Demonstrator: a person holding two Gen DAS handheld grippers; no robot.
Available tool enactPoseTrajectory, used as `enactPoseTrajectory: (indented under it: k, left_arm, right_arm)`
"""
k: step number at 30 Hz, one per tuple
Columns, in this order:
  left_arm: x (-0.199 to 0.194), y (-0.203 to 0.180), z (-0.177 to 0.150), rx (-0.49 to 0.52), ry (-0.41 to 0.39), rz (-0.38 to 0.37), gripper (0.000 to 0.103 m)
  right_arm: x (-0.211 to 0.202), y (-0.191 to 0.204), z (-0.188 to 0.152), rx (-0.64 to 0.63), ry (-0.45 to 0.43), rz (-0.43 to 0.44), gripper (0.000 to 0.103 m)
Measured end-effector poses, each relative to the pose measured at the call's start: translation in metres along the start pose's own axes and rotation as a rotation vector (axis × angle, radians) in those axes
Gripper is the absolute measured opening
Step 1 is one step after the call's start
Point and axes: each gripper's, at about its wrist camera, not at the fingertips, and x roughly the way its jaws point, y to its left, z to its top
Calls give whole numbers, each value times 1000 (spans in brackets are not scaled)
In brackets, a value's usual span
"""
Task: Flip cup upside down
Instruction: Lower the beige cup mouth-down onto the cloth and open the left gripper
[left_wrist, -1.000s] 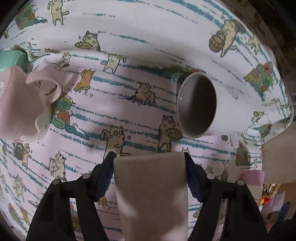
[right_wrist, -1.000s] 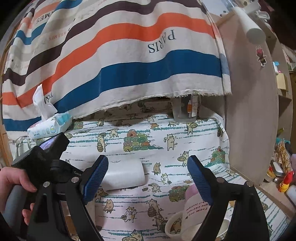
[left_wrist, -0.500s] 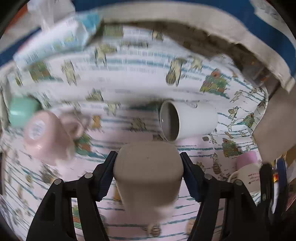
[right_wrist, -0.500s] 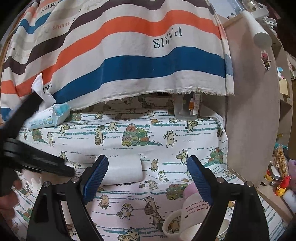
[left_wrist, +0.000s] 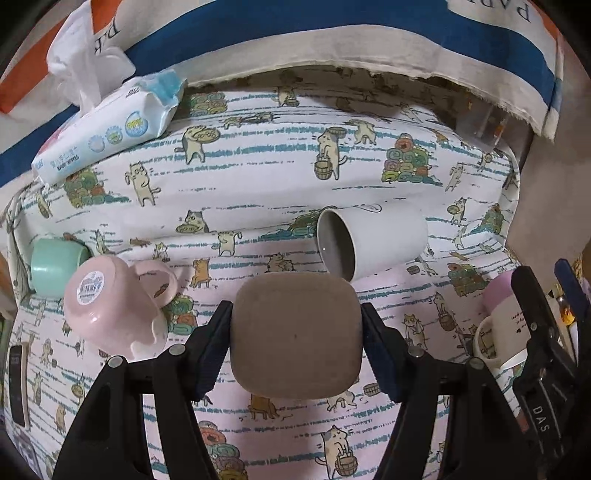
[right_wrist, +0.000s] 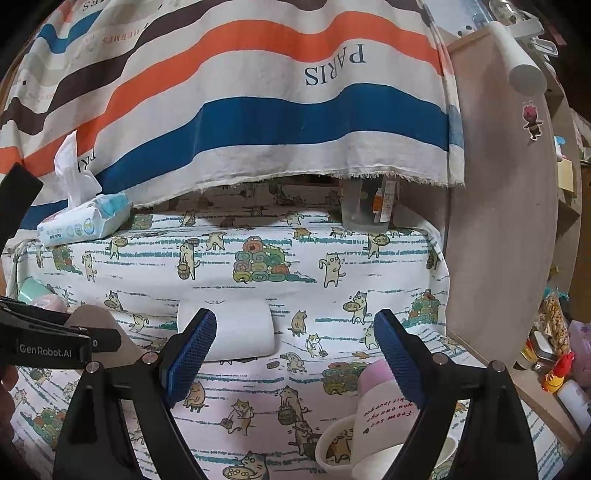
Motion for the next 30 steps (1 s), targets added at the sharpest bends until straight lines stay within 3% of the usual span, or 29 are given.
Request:
enactPoseTrajectory:
  k: [8, 10, 13, 20, 24, 30]
  left_arm:
    - [8, 10, 4, -17, -112, -73, 66]
    - [3, 13, 1, -1, -147, -78, 75]
    - [-13, 22, -6, 19, -231, -75, 84]
    - [-66, 61, -22, -21, -471, -47, 103]
    - [-89, 75, -40, 4, -604, 18, 103]
    - [-99, 82, -65, 45, -644, 11, 103]
  right_arm:
    - [2, 0, -1, -4, 7, -1, 89]
    - [1, 0, -1, 5, 5, 15, 90]
    - [-1, -3, 0, 31, -10, 40, 101]
    - [-18, -1, 1, 28, -100, 72, 102]
    - [-23, 1, 2, 33, -120, 128, 102]
    - [-19, 1, -3, 66, -100, 182, 102]
